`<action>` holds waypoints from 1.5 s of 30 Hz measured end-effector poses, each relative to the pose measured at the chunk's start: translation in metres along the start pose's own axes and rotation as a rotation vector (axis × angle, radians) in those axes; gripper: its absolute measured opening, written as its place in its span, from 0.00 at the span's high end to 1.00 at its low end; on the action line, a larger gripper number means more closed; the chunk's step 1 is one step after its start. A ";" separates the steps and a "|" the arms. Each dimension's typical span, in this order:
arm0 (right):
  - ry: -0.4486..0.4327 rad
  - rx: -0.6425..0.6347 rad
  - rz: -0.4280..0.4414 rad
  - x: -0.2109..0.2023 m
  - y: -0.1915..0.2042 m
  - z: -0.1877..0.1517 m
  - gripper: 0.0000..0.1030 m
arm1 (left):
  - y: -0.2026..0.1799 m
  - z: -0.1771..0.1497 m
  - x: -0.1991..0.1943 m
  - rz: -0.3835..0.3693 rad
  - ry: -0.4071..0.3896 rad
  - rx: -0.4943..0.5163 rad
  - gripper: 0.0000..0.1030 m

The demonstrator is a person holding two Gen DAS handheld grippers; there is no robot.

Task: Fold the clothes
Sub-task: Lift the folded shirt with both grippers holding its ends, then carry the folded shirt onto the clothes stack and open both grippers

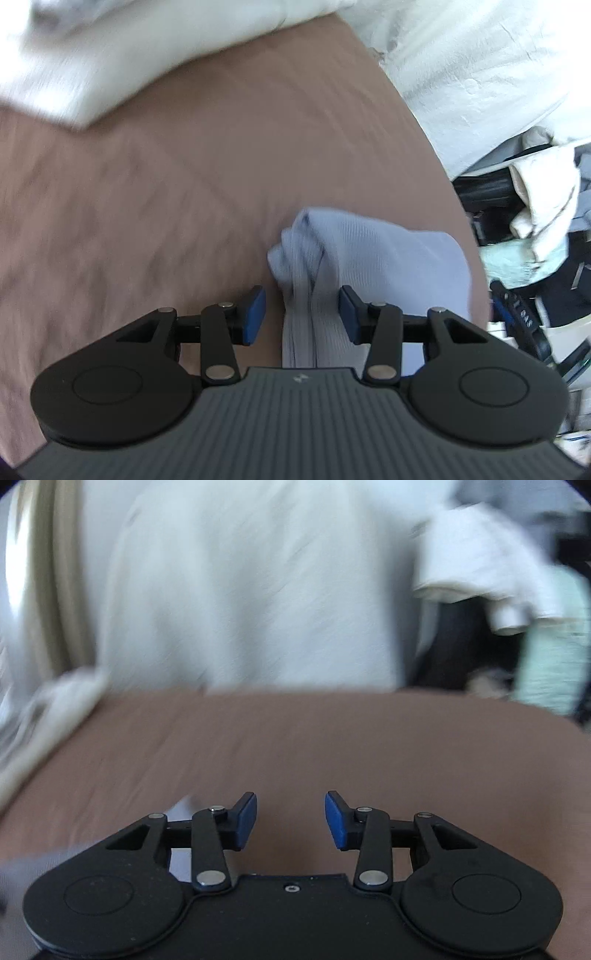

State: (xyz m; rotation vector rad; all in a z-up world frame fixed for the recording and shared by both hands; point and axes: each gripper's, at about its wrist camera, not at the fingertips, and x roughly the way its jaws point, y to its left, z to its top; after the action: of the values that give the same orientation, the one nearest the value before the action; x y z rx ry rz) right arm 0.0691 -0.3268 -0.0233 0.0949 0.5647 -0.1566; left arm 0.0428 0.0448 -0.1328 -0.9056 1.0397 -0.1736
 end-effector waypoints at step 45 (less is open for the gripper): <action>-0.077 0.287 0.390 -0.037 0.046 -0.021 0.65 | -0.095 0.022 0.050 0.030 -0.169 0.354 0.79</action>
State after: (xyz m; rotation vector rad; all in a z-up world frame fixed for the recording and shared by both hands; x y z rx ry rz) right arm 0.0354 -0.2739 -0.0194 0.4729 0.4342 0.1397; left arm 0.1129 -0.0297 -0.0933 -0.5731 0.8320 -0.2436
